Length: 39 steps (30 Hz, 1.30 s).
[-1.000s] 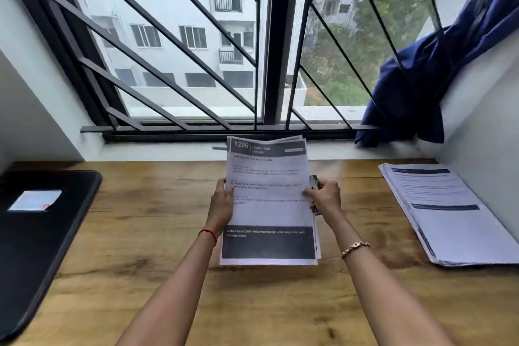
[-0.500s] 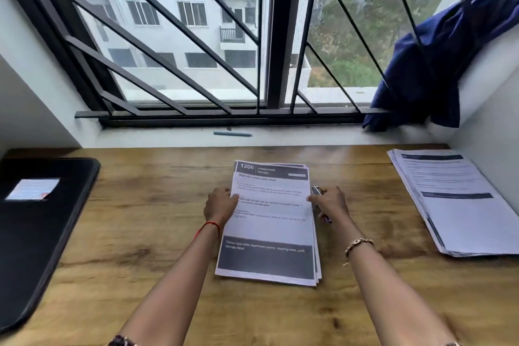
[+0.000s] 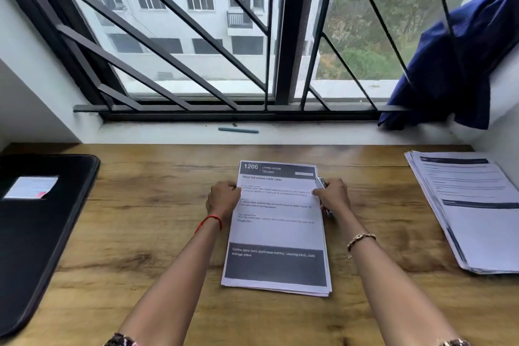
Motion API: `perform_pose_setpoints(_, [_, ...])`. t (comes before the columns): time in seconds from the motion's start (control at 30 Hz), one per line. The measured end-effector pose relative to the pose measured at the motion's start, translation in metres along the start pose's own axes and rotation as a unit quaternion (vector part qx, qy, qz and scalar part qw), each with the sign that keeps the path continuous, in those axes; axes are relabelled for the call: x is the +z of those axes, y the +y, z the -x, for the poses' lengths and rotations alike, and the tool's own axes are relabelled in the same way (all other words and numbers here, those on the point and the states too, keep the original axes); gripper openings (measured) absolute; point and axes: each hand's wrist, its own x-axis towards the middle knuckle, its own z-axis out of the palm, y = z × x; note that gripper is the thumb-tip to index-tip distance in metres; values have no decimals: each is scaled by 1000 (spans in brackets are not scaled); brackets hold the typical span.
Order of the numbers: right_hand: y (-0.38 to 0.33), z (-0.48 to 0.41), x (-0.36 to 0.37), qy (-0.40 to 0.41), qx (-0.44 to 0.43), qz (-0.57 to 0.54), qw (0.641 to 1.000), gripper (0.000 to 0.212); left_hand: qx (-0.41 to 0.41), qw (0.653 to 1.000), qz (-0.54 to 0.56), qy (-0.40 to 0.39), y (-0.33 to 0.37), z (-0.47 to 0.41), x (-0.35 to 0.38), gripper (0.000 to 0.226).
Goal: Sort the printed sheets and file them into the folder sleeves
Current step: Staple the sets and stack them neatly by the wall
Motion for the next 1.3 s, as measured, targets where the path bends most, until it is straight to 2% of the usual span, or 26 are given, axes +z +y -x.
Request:
perform_pose_setpoints(0.17, [-9, -2, 5, 37, 20, -18, 999, 3, -25, 999, 35, 12, 2, -7, -1, 18])
perform_pose_setpoints(0.27, [-8, -8, 6, 50, 30, -9, 998, 9, -39, 999, 31, 22, 5, -11, 2, 40])
perform_pose_setpoints(0.33, [-5, -11, 7, 53, 31, -2, 998, 10, -41, 998, 38, 25, 6, -14, 4, 44])
perform_pose_setpoints(0.53, [-11, -17, 9, 89, 46, -11, 995, 17, -30, 994, 105, 23, 9, -20, 6, 7])
perform_pose_setpoints(0.67, [-21, -16, 9, 128, 46, -11, 991, 17, -9, 991, 132, 5, 3, -23, 6, 13])
perform_pose_setpoints(0.73, [-29, -15, 11, 131, -1, -2, 991, 13, 5, 990, 142, -8, 2, -21, 5, 14])
perform_pose_setpoints(0.83, [-47, -20, 19, 85, -117, -2, 989, 20, 20, 986, 167, -6, 1, -18, 5, 14])
perform_pose_setpoints(0.97, [-79, -27, 34, -41, -202, -3, 979, 10, 32, 983, 182, 7, 0, -16, 7, 13])
perform_pose_setpoints(1.03, [-93, -30, 44, -95, -215, 23, 972, 13, 34, 982, 184, 8, 1, -15, 7, 12])
perform_pose_setpoints(1.1, [-103, -32, 53, -135, -217, 46, 966, 4, 31, 981, 192, 9, 1, -16, 8, 10])
perform_pose_setpoints(1.3, [-111, -32, 66, -183, -221, 38, 957, 5, 35, 981, 189, 11, 0, -20, 10, 14])
